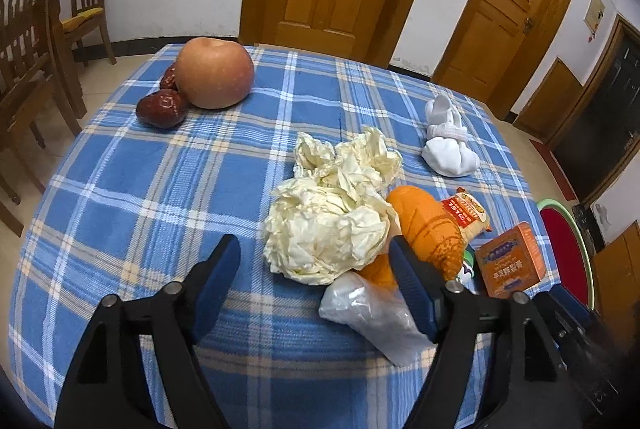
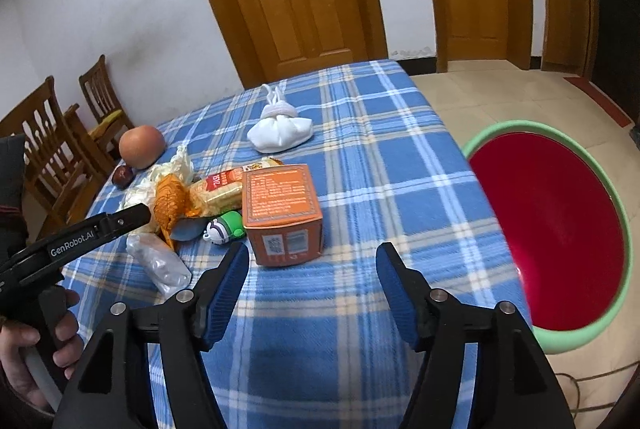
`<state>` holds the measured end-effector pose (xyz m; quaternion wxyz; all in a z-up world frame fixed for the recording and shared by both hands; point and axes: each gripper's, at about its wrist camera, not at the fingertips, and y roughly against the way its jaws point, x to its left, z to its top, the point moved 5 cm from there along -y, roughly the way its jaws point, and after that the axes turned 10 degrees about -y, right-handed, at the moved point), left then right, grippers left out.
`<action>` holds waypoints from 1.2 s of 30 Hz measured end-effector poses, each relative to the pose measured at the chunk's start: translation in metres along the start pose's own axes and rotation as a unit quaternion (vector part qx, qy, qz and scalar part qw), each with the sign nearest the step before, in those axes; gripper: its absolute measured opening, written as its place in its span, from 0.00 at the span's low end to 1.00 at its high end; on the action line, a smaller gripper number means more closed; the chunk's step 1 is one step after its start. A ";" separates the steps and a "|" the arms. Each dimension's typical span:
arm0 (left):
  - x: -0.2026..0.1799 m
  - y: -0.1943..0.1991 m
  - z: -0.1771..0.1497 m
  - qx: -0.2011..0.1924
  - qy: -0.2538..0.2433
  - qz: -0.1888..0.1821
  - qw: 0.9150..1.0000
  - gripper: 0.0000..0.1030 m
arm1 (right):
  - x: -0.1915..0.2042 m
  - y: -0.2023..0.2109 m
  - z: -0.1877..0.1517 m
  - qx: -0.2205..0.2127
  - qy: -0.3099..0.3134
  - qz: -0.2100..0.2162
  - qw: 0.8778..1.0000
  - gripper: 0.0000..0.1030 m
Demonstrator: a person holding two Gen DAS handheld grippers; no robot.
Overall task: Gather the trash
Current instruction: 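Grasp the crumpled tissue with the left tool while the right tool grasps the orange box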
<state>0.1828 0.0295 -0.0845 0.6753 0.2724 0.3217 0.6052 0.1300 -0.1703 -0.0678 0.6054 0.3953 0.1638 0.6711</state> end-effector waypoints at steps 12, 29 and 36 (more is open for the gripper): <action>0.007 -0.014 0.002 -0.003 0.023 -0.014 1.000 0.76 | 0.016 -0.025 0.006 0.011 0.018 -0.005 1.000 0.67; 0.001 -0.014 0.001 -0.011 0.010 -0.035 0.999 0.59 | 0.010 -0.039 0.003 0.025 0.000 0.002 1.000 0.60; -0.001 -0.003 0.001 -0.021 0.011 -0.040 0.999 0.58 | 0.009 -0.036 0.001 0.025 -0.001 0.003 1.000 0.48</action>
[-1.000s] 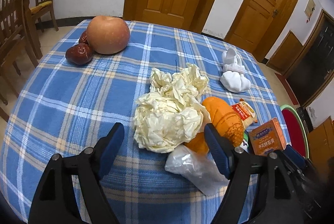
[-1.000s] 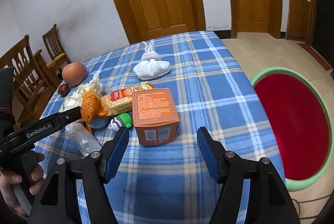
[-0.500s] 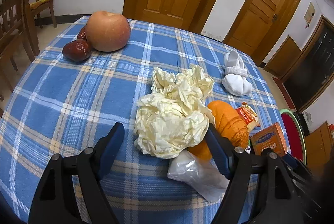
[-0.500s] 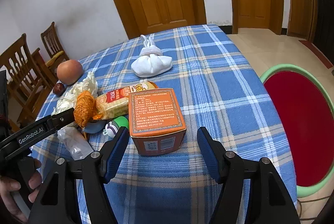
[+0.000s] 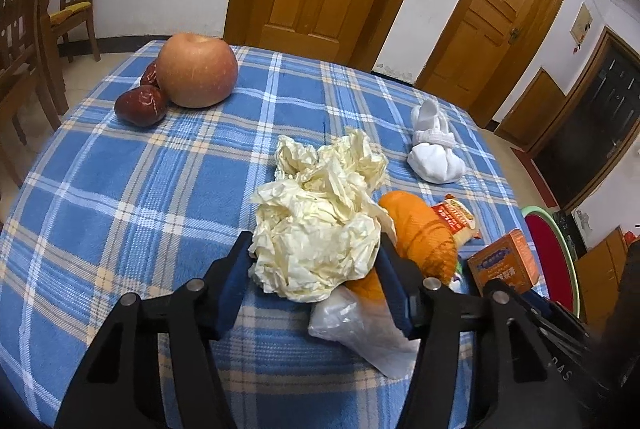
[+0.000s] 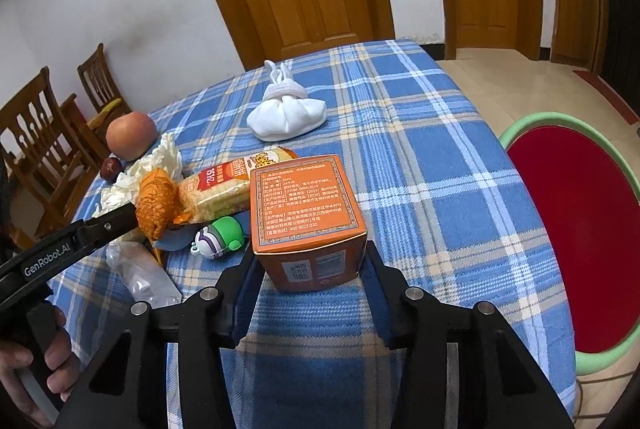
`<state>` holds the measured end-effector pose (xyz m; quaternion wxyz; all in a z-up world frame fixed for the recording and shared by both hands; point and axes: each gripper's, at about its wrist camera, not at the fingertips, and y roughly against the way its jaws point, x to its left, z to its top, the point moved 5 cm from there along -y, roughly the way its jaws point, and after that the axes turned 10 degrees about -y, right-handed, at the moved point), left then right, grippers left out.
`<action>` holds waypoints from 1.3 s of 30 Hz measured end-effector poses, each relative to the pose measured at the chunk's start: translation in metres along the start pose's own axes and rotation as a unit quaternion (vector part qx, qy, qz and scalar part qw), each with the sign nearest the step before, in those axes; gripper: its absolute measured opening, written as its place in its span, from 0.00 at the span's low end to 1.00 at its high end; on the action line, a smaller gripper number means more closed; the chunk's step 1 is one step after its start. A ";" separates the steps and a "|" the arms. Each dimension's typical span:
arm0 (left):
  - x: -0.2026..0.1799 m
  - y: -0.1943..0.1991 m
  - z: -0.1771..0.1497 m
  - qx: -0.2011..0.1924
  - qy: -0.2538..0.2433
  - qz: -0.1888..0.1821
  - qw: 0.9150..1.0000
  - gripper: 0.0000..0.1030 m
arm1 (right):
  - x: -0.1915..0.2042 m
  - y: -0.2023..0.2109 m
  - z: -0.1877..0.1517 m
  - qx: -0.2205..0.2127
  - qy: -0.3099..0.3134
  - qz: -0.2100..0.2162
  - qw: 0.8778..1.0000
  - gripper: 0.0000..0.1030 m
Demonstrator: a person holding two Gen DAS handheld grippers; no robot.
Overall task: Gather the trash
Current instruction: 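Grasp the crumpled tissue with the left tool while the right tool grasps the orange box, then carry the tissue and orange box over the red bucket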
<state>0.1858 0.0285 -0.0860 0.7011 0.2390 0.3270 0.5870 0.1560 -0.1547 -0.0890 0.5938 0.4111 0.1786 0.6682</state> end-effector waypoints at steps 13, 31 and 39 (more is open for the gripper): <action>-0.015 0.031 0.004 -0.023 -0.010 -0.011 1.000 0.58 | -0.005 0.025 0.000 -0.019 -0.013 0.011 1.000 0.48; -0.063 0.049 0.003 -0.028 -0.052 -0.038 0.998 0.58 | -0.028 0.069 0.000 -0.054 -0.041 0.014 0.998 0.48; -0.091 0.047 0.002 -0.019 -0.074 -0.056 0.996 0.58 | -0.052 0.085 -0.001 -0.065 -0.062 0.003 0.996 0.48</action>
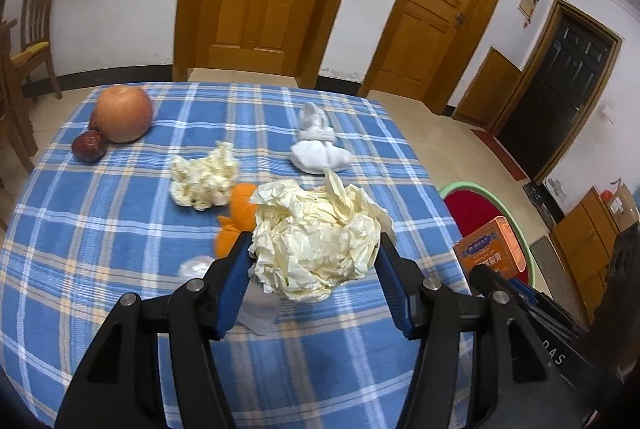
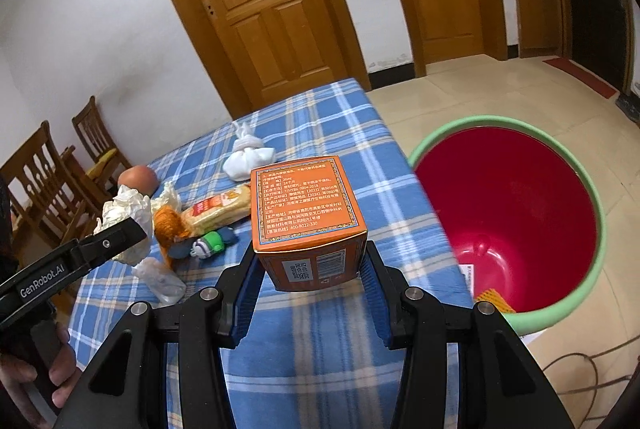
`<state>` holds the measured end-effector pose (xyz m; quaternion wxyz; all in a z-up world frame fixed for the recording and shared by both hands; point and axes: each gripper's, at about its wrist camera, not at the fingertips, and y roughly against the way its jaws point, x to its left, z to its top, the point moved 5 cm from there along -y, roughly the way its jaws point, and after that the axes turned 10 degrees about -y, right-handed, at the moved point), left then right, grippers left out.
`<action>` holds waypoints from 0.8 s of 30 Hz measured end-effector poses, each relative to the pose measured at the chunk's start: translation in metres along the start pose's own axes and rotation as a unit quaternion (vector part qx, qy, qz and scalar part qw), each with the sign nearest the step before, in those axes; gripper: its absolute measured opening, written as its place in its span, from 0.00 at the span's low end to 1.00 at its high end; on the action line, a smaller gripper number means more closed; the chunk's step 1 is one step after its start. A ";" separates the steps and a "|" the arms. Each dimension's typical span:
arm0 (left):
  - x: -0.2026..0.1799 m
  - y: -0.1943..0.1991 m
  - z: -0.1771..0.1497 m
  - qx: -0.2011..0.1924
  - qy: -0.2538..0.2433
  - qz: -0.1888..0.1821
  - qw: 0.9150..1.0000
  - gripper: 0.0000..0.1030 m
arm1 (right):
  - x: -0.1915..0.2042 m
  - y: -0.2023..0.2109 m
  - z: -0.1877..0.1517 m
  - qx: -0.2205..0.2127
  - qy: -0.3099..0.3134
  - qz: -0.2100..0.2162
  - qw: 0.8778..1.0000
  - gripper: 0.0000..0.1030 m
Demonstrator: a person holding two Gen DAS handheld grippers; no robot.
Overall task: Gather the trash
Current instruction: 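Carry the tissue and orange box over the red bucket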
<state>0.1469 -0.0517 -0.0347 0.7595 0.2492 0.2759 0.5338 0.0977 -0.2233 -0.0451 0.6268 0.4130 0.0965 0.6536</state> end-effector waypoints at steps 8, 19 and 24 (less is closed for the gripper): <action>-0.035 -0.013 0.004 0.012 -0.028 -0.025 0.999 0.58 | -0.031 0.012 0.005 -0.012 -0.026 -0.017 0.999 0.48; -0.084 -0.035 0.008 0.029 -0.068 -0.053 0.996 0.58 | -0.082 0.021 0.014 -0.024 -0.067 -0.052 0.996 0.48; -0.103 -0.047 0.008 0.039 -0.084 -0.065 0.994 0.58 | -0.105 0.021 0.015 -0.026 -0.083 -0.070 0.994 0.48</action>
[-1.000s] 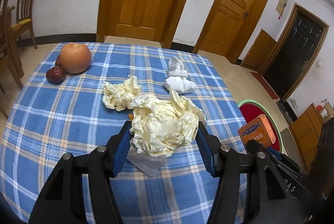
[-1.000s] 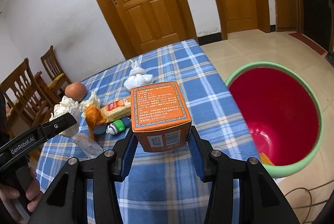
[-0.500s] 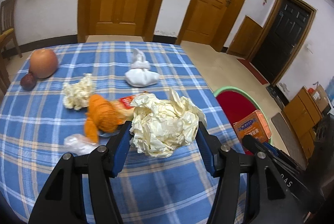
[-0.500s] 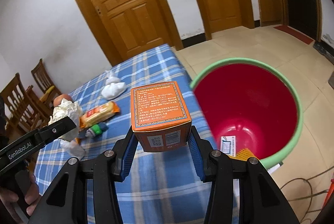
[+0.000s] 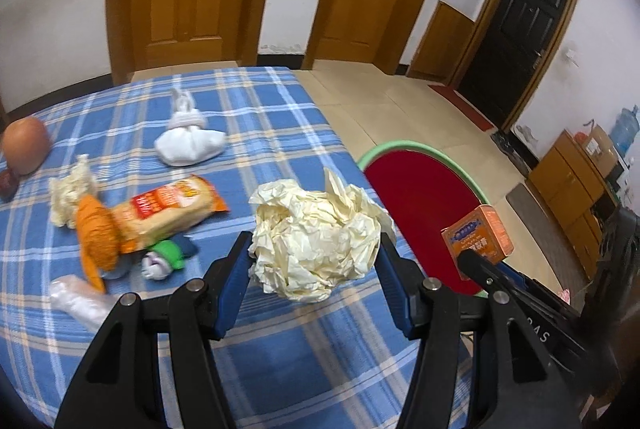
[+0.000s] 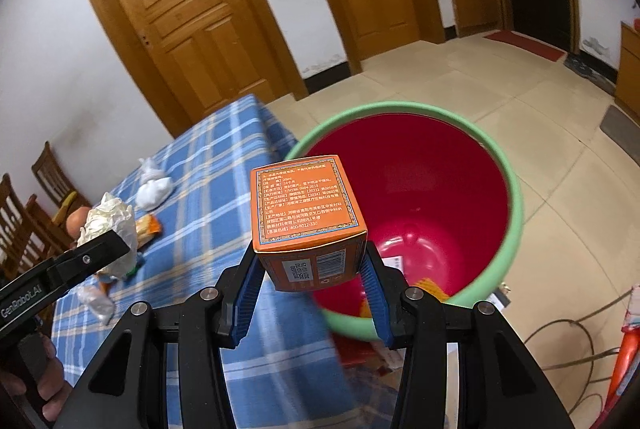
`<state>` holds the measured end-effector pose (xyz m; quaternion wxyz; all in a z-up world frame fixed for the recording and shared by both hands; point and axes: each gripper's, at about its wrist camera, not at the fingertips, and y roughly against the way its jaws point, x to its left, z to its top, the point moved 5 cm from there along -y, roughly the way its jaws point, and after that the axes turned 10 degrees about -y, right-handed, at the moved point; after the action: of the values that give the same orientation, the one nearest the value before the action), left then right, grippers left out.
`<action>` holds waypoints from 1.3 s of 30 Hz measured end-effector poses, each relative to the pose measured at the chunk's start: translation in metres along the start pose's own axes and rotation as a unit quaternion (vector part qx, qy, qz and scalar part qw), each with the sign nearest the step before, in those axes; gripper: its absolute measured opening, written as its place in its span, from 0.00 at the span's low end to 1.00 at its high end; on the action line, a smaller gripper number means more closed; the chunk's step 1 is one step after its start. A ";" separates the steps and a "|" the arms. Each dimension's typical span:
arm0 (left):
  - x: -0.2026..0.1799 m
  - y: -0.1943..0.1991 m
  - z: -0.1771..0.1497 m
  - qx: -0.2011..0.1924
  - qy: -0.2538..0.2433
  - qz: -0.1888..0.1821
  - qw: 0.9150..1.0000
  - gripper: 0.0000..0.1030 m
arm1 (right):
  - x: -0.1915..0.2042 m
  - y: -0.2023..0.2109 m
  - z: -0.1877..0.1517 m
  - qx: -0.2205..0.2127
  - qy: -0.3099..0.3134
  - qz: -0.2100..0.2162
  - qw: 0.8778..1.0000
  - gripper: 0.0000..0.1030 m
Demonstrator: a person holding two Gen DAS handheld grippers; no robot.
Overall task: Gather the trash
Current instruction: 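Carry the tissue and orange box over the red bucket, then open the left tool while the right tool opens, dropping both into the bucket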
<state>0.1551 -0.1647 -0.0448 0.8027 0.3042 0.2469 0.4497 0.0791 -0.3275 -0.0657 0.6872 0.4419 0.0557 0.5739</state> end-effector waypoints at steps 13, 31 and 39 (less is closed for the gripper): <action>-0.035 -0.033 0.009 0.022 -0.032 -0.019 0.999 0.58 | -0.044 -0.013 0.009 0.007 -0.037 -0.032 0.999 0.48; -0.082 -0.073 0.029 0.033 -0.083 -0.041 0.995 0.59 | -0.068 -0.003 0.019 -0.013 -0.058 -0.037 0.998 0.48; -0.086 -0.078 0.036 0.030 -0.080 -0.040 0.996 0.72 | -0.077 -0.002 0.020 -0.014 -0.068 -0.042 0.997 0.48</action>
<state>0.1830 -0.2810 -0.0649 0.8276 0.3531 0.2073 0.3841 0.0662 -0.4028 -0.0879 0.7189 0.4671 0.0192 0.5144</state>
